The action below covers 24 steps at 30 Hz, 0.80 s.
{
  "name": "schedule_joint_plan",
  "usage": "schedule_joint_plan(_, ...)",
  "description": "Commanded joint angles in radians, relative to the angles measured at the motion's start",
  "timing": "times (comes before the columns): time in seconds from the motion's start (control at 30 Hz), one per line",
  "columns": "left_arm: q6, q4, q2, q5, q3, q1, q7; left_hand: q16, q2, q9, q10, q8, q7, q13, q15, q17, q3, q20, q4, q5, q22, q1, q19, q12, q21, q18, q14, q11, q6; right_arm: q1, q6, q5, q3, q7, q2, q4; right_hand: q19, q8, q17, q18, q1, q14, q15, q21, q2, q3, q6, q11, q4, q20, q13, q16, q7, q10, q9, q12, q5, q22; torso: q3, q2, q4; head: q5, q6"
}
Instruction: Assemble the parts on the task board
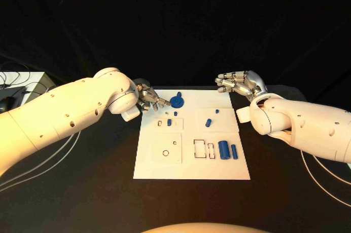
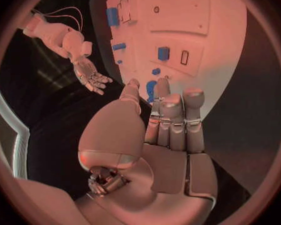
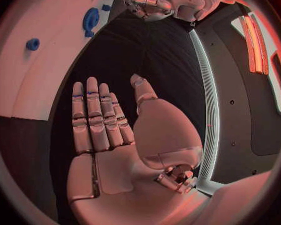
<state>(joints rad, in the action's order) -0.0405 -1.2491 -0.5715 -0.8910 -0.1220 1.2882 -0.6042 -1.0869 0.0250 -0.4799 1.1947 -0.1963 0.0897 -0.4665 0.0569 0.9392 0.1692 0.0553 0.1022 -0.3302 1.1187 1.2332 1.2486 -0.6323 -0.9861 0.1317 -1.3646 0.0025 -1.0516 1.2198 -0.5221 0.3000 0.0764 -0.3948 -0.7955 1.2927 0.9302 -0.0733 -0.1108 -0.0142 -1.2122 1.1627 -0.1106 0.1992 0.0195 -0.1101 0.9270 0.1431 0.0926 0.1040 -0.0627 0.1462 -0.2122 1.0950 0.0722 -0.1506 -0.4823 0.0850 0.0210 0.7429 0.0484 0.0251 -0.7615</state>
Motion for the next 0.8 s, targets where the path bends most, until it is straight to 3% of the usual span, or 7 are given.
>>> schedule_joint_plan(0.03, 0.017, 0.024, 0.005, 0.023, -0.004, 0.002, 0.047, 0.012, 0.003, 0.046, -0.015, 0.012, 0.007, 0.027, -0.005, -0.021, -0.008, -0.007, 0.000, -0.001, -0.014, 0.012, -0.012, 0.011, 0.021, 0.019, 0.015, 0.006, 0.017, 0.000, 0.013, 0.003, 0.000, -0.009, 0.001, -0.002, -0.009, 0.005, 0.001, 0.014, 0.005, -0.006, 0.000, 0.001, 0.000, 0.006, -0.006, 0.002, -0.002, 0.000, 0.001, -0.004, 0.001, -0.006, -0.001, 0.006, -0.005, -0.001, 0.0008, 0.001, -0.0007, -0.002, 0.005)
schedule_joint_plan(0.1, 0.014, 0.038, 0.009, 0.015, -0.005, 0.002, 0.053, 0.016, 0.006, 0.076, -0.020, 0.012, 0.007, 0.045, -0.007, -0.032, -0.008, -0.012, 0.001, -0.002, -0.022, 0.015, -0.016, 0.014, 0.032, 0.023, 0.020, 0.008, 0.019, 0.000, 0.013, 0.003, 0.000, -0.009, 0.001, -0.002, -0.009, 0.005, 0.001, 0.014, 0.005, -0.006, 0.000, 0.001, 0.000, 0.006, -0.006, 0.002, -0.002, 0.000, 0.001, -0.004, 0.001, -0.006, -0.001, 0.006, -0.005, -0.001, 0.0011, 0.001, -0.0014, -0.003, 0.007)
schedule_joint_plan(0.17, 0.012, 0.061, 0.018, 0.002, -0.007, 0.004, 0.060, 0.011, 0.013, 0.125, -0.022, -0.010, 0.012, 0.074, -0.010, -0.044, -0.012, -0.016, 0.007, -0.002, -0.022, 0.017, -0.014, 0.001, 0.036, 0.027, 0.023, 0.011, 0.023, 0.000, 0.013, 0.003, 0.000, -0.009, 0.001, -0.003, -0.009, 0.005, 0.001, 0.014, 0.005, -0.006, 0.000, 0.001, 0.000, 0.006, -0.006, 0.002, -0.002, 0.000, 0.001, -0.004, 0.001, -0.006, -0.001, 0.006, -0.005, -0.001, 0.0012, 0.003, -0.0022, -0.005, 0.010)
schedule_joint_plan(0.3, 0.015, 0.119, 0.044, -0.025, -0.008, 0.009, 0.070, -0.004, 0.033, 0.172, -0.030, -0.049, 0.015, 0.105, -0.010, -0.054, -0.020, -0.019, 0.043, -0.001, -0.016, 0.009, -0.009, -0.025, 0.034, 0.031, 0.023, 0.013, 0.039, 0.000, 0.012, 0.003, 0.000, -0.009, 0.001, -0.002, -0.009, 0.005, 0.001, 0.014, 0.005, -0.006, 0.000, 0.001, 0.000, 0.006, -0.006, 0.002, -0.002, 0.000, 0.001, -0.004, 0.001, -0.006, -0.001, 0.006, -0.005, -0.001, 0.0004, 0.003, -0.0022, -0.009, 0.018)
schedule_joint_plan(0.5, 0.013, 0.202, 0.086, -0.043, -0.009, 0.013, 0.069, -0.018, 0.038, 0.180, -0.026, -0.083, 0.008, 0.112, -0.008, -0.050, -0.025, -0.018, 0.068, 0.000, -0.001, 0.001, 0.001, -0.044, 0.019, 0.028, 0.016, 0.009, 0.034, 0.000, 0.011, 0.003, 0.000, -0.009, 0.000, 0.001, -0.009, 0.005, 0.001, 0.014, 0.005, -0.006, 0.000, 0.001, 0.000, 0.006, -0.006, 0.002, -0.002, 0.000, 0.001, -0.004, 0.001, -0.006, -0.001, 0.006, -0.005, -0.001, 0.0015, 0.006, -0.0040, -0.013, 0.023)
schedule_joint_plan(0.73, -0.001, 0.274, 0.116, -0.056, -0.009, 0.017, 0.049, -0.037, 0.047, 0.154, -0.034, -0.176, -0.006, 0.095, -0.002, -0.034, -0.025, -0.014, 0.096, 0.002, 0.021, -0.010, 0.012, -0.087, -0.004, 0.024, 0.006, 0.001, 0.051, 0.001, 0.011, 0.003, 0.000, -0.010, -0.003, 0.007, -0.009, 0.005, 0.001, 0.014, 0.005, -0.006, 0.000, 0.001, 0.000, 0.006, -0.006, 0.002, -0.002, 0.000, 0.001, -0.004, 0.001, -0.006, -0.001, 0.006, -0.005, -0.001, 0.0022, 0.013, -0.0064, -0.018, 0.031)
schedule_joint_plan(0.8, -0.001, 0.289, 0.121, -0.059, -0.009, 0.019, 0.046, -0.039, 0.047, 0.140, -0.044, -0.217, -0.008, 0.084, 0.000, -0.033, -0.025, -0.013, 0.100, 0.002, 0.023, -0.011, 0.013, -0.105, -0.005, 0.023, 0.005, 0.000, 0.072, 0.001, 0.010, 0.003, 0.000, -0.010, -0.004, 0.008, -0.009, 0.005, 0.001, 0.014, 0.005, -0.006, 0.000, 0.001, 0.000, 0.006, -0.006, 0.002, -0.002, 0.000, 0.001, -0.004, 0.001, -0.006, -0.001, 0.006, -0.005, -0.001, 0.0028, 0.014, -0.0063, -0.019, 0.033)
